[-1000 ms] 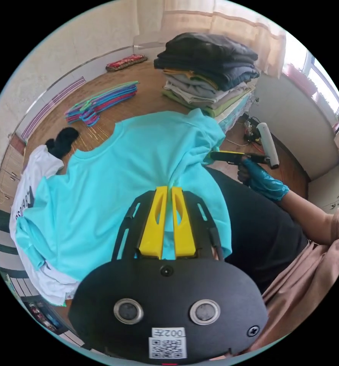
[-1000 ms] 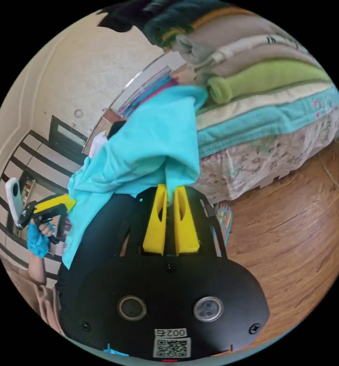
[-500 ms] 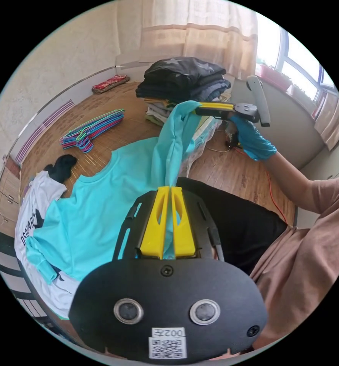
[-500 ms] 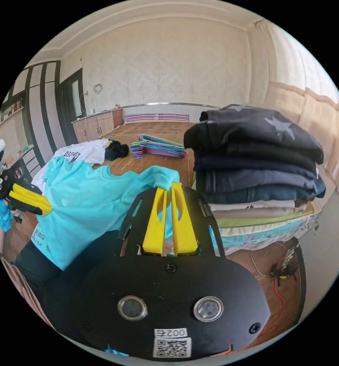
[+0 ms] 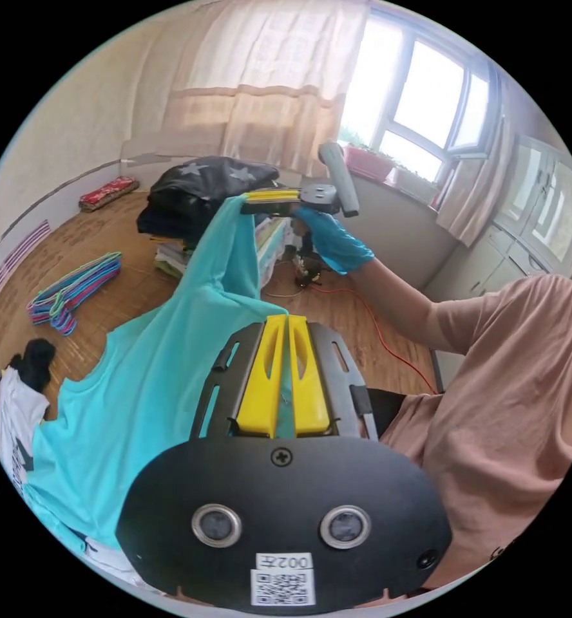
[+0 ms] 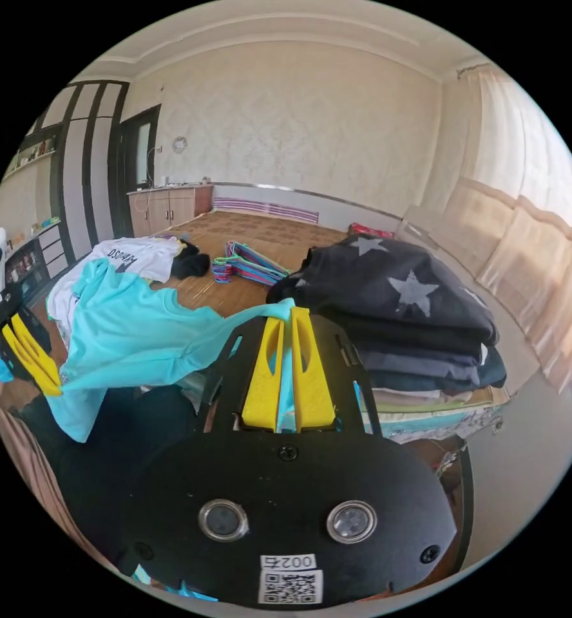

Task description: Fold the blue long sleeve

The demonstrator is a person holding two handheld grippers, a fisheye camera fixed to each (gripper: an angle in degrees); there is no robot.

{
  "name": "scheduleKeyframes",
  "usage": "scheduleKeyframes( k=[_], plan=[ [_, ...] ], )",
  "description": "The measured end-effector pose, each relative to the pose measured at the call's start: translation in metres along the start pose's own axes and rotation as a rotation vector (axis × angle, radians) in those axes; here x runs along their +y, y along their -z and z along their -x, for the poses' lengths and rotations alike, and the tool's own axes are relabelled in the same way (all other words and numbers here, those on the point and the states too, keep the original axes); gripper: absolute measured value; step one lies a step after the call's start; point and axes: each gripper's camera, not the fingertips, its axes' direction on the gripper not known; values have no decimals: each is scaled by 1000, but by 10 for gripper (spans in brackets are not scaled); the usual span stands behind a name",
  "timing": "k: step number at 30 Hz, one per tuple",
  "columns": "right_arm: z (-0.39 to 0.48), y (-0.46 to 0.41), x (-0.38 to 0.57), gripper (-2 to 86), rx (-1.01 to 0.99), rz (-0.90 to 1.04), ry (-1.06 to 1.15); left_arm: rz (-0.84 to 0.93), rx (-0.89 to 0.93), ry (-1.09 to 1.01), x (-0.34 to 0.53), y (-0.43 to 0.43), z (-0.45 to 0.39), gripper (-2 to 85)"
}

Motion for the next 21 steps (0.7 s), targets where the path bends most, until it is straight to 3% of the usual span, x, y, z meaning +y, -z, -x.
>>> scheduleKeyframes(
  k=[13, 18, 21],
  plan=[
    [-15, -91, 86, 0, -201, 297, -221, 170, 171, 46, 42, -106, -3, -8],
    [-17, -99, 101, 5, -254, 334, -246, 177, 201, 69, 63, -93, 2, 17],
    [-13, -97, 103, 11, -250, 350, -219, 182, 99, 81, 89, -63, 7, 31]
  ],
)
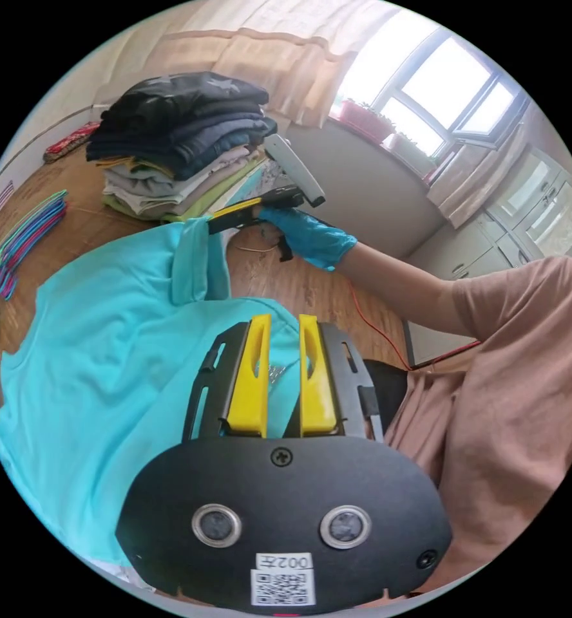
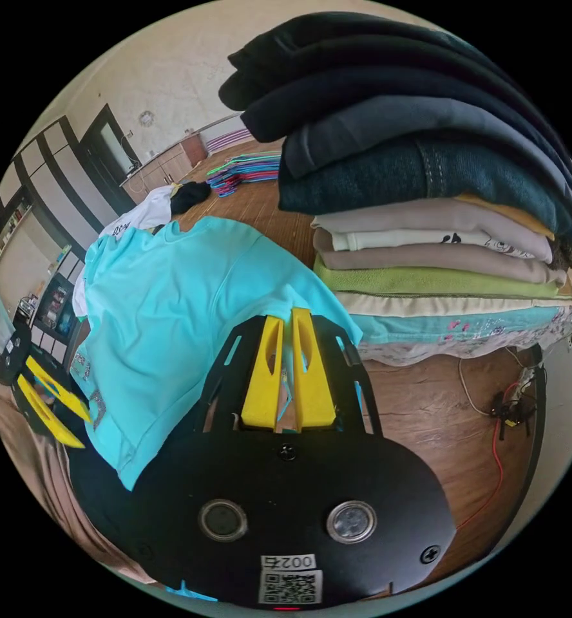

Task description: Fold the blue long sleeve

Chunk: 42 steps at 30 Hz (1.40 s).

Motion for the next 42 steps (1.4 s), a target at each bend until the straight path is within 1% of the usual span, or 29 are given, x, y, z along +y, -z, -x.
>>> scheduleKeyframes(
  k=[2, 6, 8, 10, 14, 20, 26, 28, 33, 37, 42],
  plan=[
    [3, 1, 1, 16, 9, 16, 17, -2, -102, 53, 37, 27, 7, 39],
    [9, 5, 5, 40, 17, 52, 43, -4, -239, 175, 107, 70, 15, 43],
    [12, 7, 8, 48, 21, 67, 52, 31, -342, 264, 157, 92, 14, 48],
    [15, 8, 12, 55, 27, 100, 63, 55, -395, 339, 193, 106, 13, 54],
    [22, 17, 19, 61, 46, 120, 80, 70, -452, 524, 275, 127, 8, 62],
    [34, 47, 38, 69, -2, 99, 107, 100, -480, 631, 355, 125, -7, 79],
    [65, 82, 81, 91, -130, 86, 215, 66, -491, 671, 393, 111, -13, 82],
    [77, 98, 107, 101, -231, 73, 244, 55, -513, 670, 400, 107, -15, 83],
    [94, 118, 160, 133, -374, 70, 214, 50, -544, 676, 416, 97, -22, 86],
    [105, 121, 190, 143, -353, 80, 141, 23, -598, 694, 427, 93, -25, 81],
    [110, 119, 201, 125, -362, 61, 66, 5, -665, 725, 442, 86, -20, 70]
  ],
)
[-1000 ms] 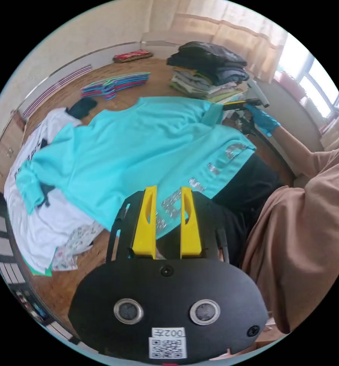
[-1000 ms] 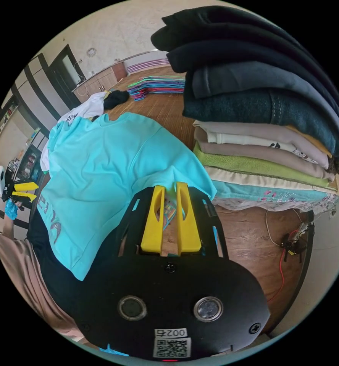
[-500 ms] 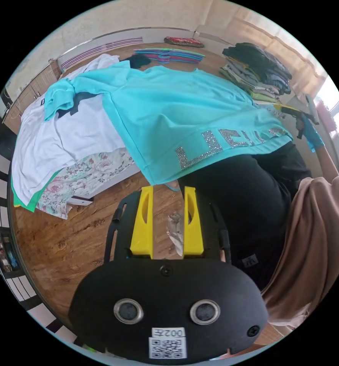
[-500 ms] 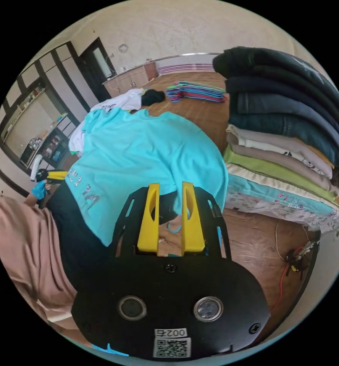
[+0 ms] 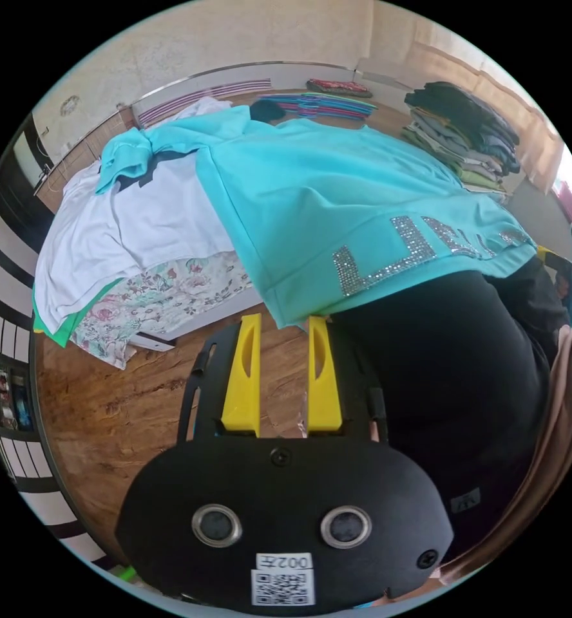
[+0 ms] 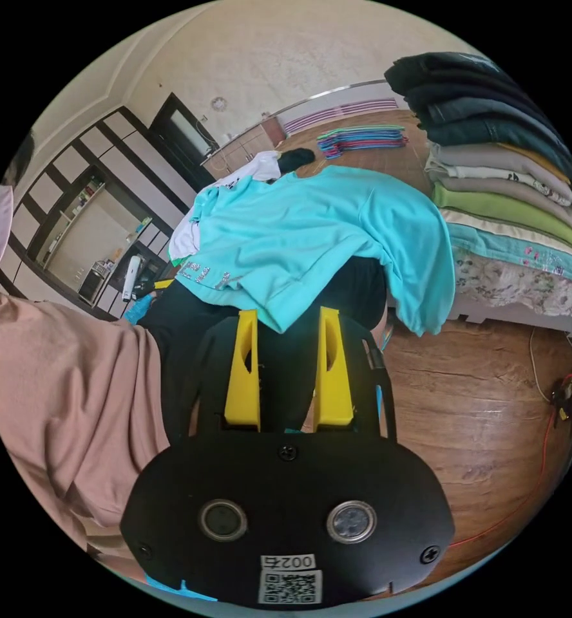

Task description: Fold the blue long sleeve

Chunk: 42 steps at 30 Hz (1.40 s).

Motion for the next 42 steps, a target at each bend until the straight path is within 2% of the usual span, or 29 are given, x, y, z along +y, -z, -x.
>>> scheduleKeyframes(
  k=[7, 12, 18, 22, 25, 31, 38, 42],
  plan=[
    [21, 8, 0, 35, 47, -35, 31, -33, -64, 88, 14, -13, 6, 28],
    [39, 30, -5, 6, 133, -106, 80, -86, -114, 140, 19, 15, 18, -10],
    [59, 54, -17, -4, 256, -146, 157, -186, -102, -23, 29, 98, 18, -10],
    [56, 53, -19, -7, 314, -97, 164, -131, -110, -180, 26, 132, 4, -10],
    [44, 44, -16, -8, 265, -55, 123, -49, -105, -239, 23, 123, -3, -10],
    [30, 16, -8, -8, 260, 58, 106, 45, -31, -210, 11, 83, -2, -10],
    [8, -4, -17, -7, 165, 63, 57, 68, 63, -196, -19, 70, 21, -15],
    [4, -22, -32, -6, 203, 217, 111, 97, 13, -172, -36, 70, 35, -14]
  ],
)
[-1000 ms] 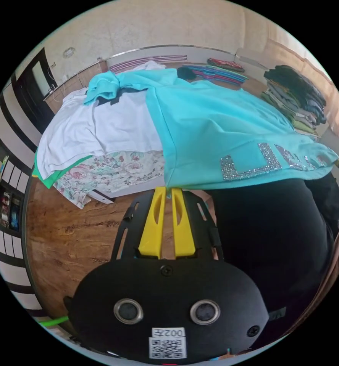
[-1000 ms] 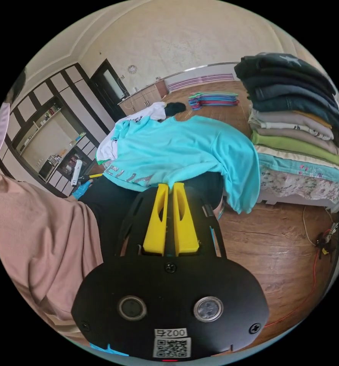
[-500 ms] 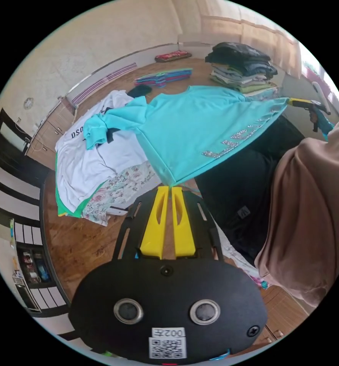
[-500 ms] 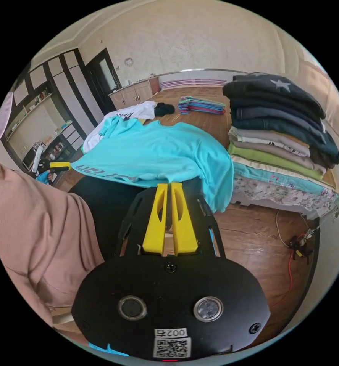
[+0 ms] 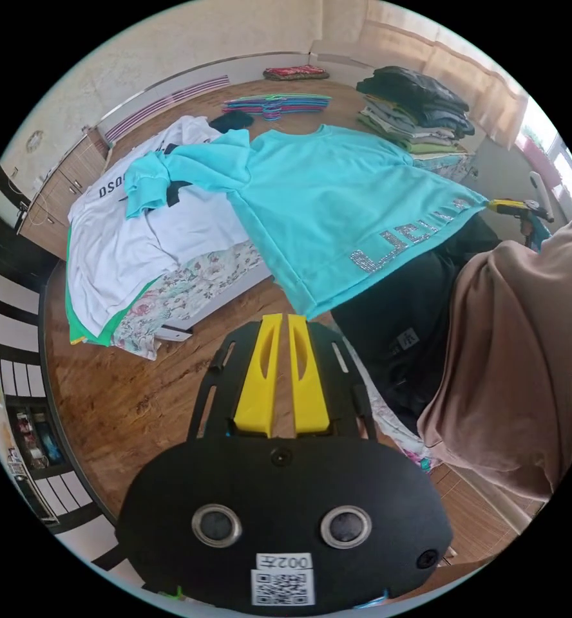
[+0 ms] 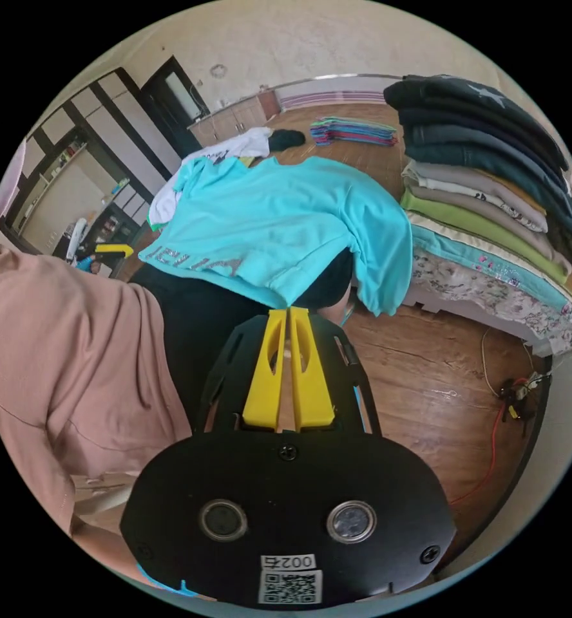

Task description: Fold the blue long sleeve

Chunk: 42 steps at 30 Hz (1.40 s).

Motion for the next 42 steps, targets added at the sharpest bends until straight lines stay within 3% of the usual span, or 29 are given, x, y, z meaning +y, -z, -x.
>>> scheduleKeyframes(
  k=[3, 6, 10, 17, 27, 34, 38, 42],
  plan=[
    [-11, -5, -15, -2, 54, 21, 10, -20, -29, 41, -21, -4, 15, -7],
    [-25, -6, -43, 13, 72, -106, -3, -81, -32, 61, -61, -14, 26, 10],
    [-42, -27, -106, 54, 106, -299, 8, -197, -20, -2, -146, -39, 29, 26],
    [-76, -103, -225, 96, 189, -402, -38, -266, -14, -72, -313, -102, 35, 64],
    [-108, -230, -372, 130, 242, -237, -10, -172, -134, -146, -478, -176, 34, 85],
    [-127, -283, -418, 83, 252, -185, -60, 11, -237, -59, -540, -239, 48, 61],
    [-126, -302, -439, 10, 304, -185, -45, -3, -189, -73, -560, -249, 51, 34],
    [-115, -315, -465, -7, 426, -195, -6, 4, -188, -79, -576, -257, 52, -5]
  ],
)
